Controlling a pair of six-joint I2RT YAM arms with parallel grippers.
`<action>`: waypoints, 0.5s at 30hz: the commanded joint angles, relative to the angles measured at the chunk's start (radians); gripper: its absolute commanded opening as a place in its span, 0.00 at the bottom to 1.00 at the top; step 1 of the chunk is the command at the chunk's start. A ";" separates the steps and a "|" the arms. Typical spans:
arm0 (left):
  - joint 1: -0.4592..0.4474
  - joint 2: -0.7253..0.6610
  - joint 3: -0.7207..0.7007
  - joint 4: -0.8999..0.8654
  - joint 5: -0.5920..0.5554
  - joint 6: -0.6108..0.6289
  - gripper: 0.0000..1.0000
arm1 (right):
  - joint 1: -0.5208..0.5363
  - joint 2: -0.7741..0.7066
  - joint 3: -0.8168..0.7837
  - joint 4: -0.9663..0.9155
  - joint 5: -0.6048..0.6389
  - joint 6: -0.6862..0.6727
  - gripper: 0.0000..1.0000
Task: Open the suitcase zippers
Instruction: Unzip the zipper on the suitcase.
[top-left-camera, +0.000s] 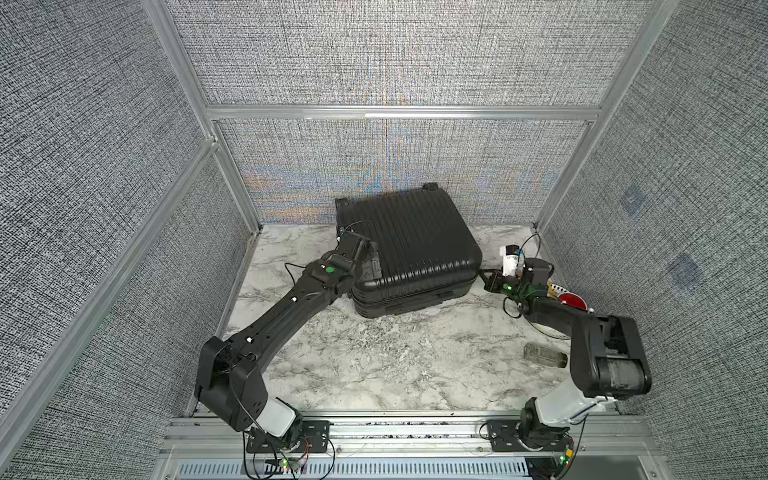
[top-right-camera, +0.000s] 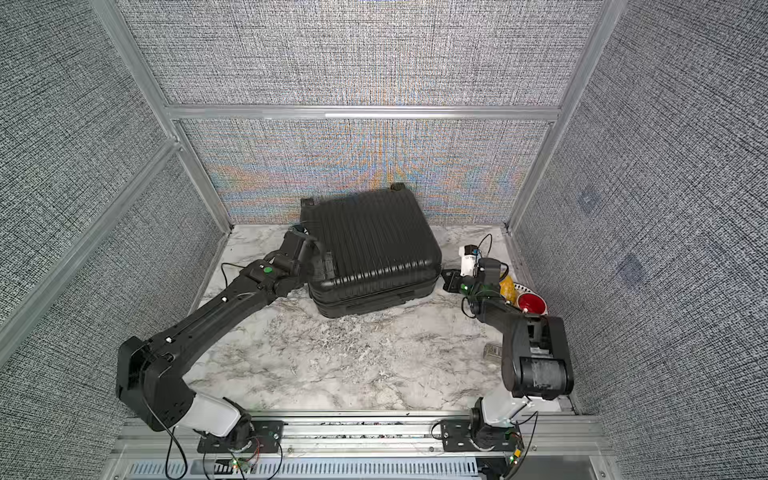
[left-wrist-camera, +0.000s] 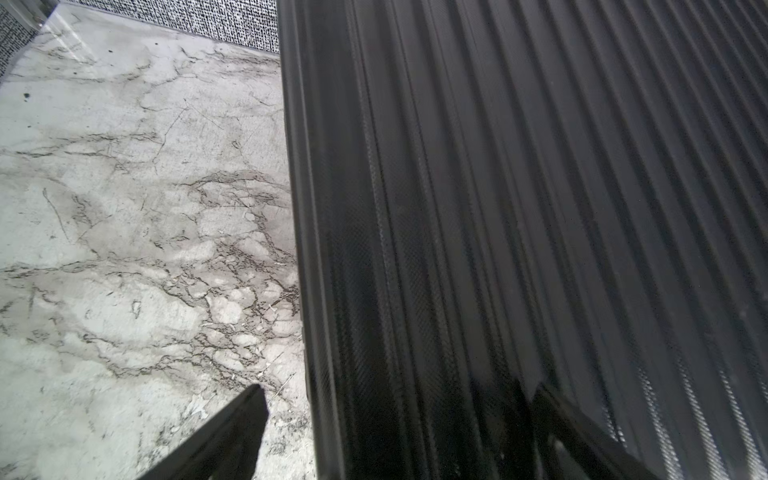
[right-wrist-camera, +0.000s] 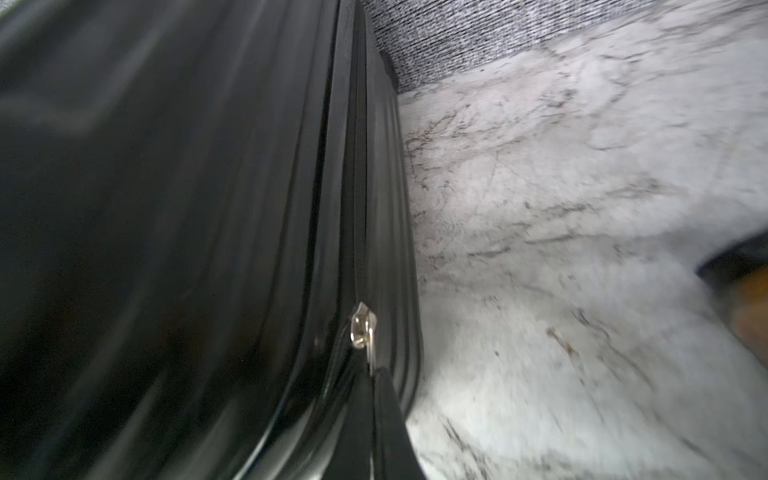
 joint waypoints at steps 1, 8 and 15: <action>0.008 0.012 -0.012 -0.250 -0.050 0.036 0.99 | -0.016 0.066 0.079 0.009 -0.040 -0.028 0.00; -0.006 -0.152 0.021 -0.232 0.076 0.083 0.99 | -0.004 0.110 0.117 -0.017 -0.073 -0.020 0.00; -0.296 -0.317 -0.109 -0.155 0.043 -0.015 0.99 | 0.023 0.064 0.051 0.010 -0.026 0.010 0.00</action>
